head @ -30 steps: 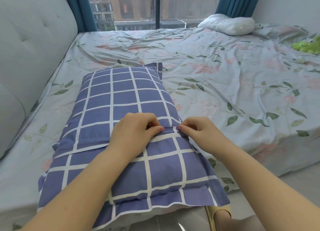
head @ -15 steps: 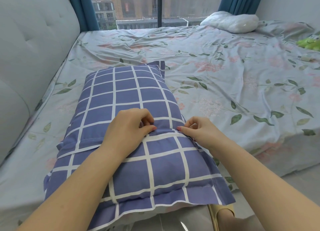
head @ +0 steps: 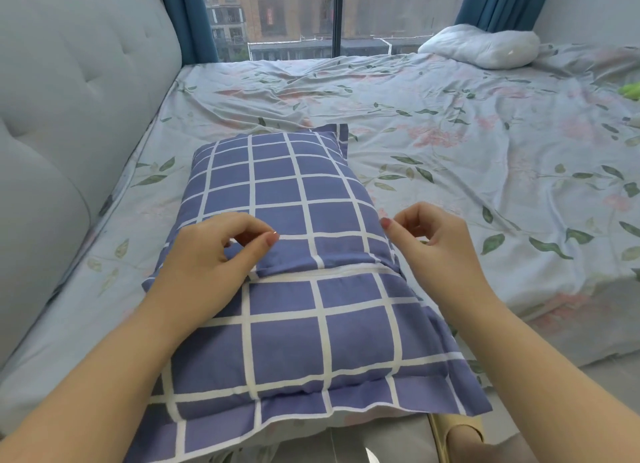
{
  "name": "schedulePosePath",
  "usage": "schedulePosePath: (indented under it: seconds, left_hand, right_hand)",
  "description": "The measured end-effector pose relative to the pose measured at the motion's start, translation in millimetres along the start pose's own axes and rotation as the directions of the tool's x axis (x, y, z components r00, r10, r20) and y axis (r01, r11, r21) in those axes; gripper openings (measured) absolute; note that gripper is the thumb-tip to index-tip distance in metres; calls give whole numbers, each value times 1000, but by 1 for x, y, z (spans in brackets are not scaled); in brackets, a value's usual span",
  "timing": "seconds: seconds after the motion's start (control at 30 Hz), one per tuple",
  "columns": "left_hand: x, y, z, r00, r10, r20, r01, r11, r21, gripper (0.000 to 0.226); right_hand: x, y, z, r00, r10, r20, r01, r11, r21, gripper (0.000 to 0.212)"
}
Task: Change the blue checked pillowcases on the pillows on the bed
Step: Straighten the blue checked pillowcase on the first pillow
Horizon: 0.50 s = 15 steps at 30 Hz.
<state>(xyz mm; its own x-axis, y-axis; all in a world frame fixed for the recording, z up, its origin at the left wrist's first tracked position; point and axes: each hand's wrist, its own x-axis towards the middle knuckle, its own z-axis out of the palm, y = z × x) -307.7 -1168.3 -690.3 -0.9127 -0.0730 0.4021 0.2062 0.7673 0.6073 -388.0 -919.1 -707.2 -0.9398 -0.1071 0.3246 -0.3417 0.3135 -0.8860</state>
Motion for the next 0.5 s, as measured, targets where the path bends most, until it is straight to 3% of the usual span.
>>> schedulePosePath:
  seconds: [0.07,0.23,0.4,0.5]
  left_hand:
    - [-3,-2,-6,1000,-29,11,30,999,-23,13]
    - [-15,-18,-24,990,-58,127,54,998,36,33]
    - [-23,-35,-41,985,-92,144,82,994,69,33]
    - [-27,-43,-46,981,-107,162,99,993,60,32]
  right_hand:
    - [-2,-6,8,999,-25,32,24,1000,17,19]
    - [-2,-17,38,984,-82,157,86,996,-21,11]
    - [-10,-22,61,920,-227,318,275,954,-115,6]
    - [-11,-22,69,881,-220,419,301,944,-138,13]
